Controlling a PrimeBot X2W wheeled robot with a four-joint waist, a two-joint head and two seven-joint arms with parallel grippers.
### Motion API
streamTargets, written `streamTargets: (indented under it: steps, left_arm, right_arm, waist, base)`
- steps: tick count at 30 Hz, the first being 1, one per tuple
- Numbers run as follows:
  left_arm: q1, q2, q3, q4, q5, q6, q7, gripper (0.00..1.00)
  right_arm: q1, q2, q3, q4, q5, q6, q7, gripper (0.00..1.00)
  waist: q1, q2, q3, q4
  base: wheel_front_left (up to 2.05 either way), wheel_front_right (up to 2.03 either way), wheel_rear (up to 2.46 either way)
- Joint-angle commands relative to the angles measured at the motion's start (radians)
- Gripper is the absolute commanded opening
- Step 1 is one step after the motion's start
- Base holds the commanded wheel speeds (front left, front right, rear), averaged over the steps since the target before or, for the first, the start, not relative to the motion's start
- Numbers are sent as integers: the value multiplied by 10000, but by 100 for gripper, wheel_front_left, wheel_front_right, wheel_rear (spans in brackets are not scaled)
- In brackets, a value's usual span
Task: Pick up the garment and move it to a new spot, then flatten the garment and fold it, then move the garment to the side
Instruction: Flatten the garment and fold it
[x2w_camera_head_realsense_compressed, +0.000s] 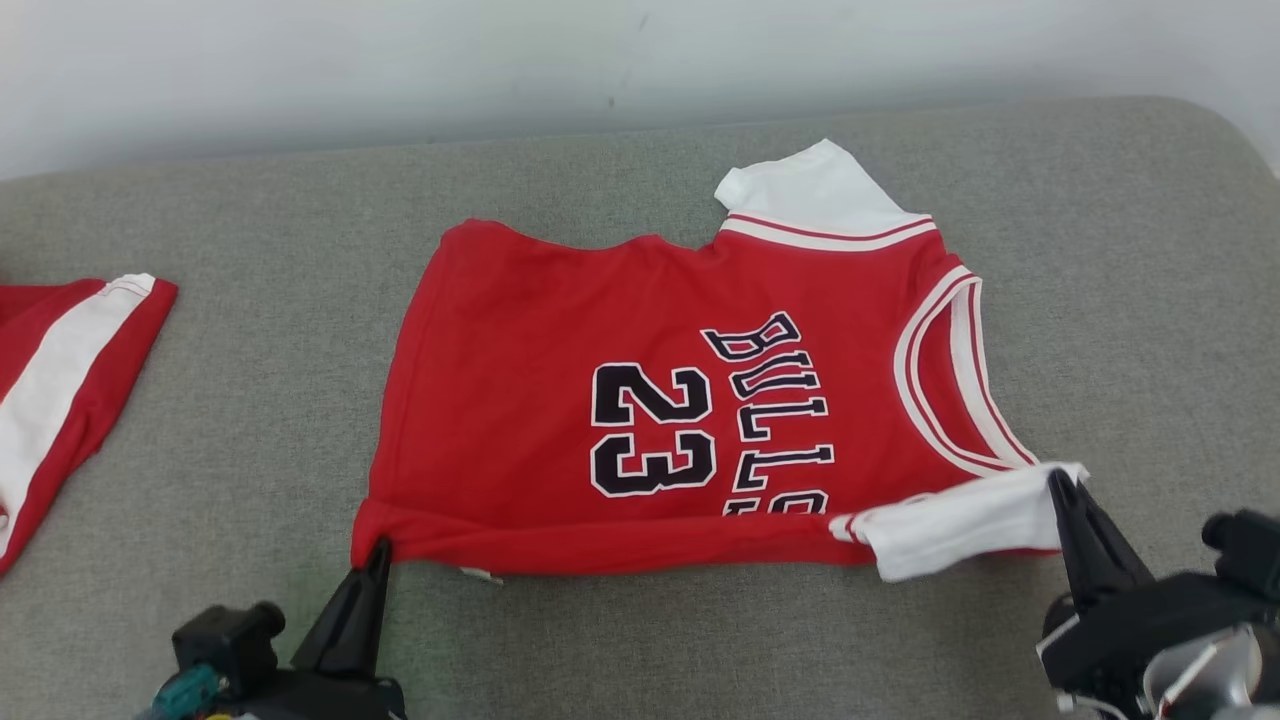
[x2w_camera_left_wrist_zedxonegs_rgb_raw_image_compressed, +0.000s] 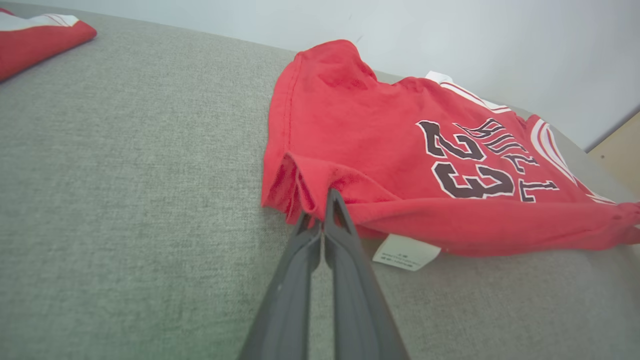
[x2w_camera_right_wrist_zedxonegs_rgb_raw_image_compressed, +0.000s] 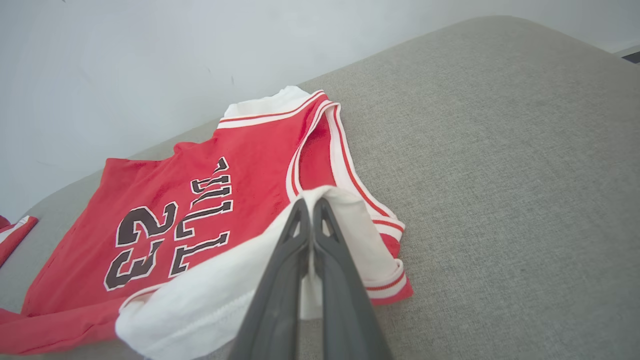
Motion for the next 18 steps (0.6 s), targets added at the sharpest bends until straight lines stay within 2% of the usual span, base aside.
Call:
streamTargets:
  steps: [1,5,11,18]
  left_arm:
    - [-216,33,-5,37,-46,-41,45,0]
    - [-789,22,-142,232,-17,-64,308,0]
    - [-1495,108,-240,556,-11,-60,603,0]
    - [-2139,220,-429,1041,127,-89,624,0]
  right_arm:
    - [-284,-53,-26,130,-54,4,72,0]
    - [-1344,-228,-6,1017,-52,4,191,0]
    - [-2994,-407,169,2994,-159,4,-55,0]
    - [-4565,-549,343,5317,-358,4,-873,0]
  waist:
    - [-1,0,47,0]
    - [-1,0,159,6]
    - [-1,0,311,-47]
    - [-1,0,407,19]
  base:
    - [0,0,0]
    - [0,0,0]
    - [0,0,0]
    - [0,0,0]
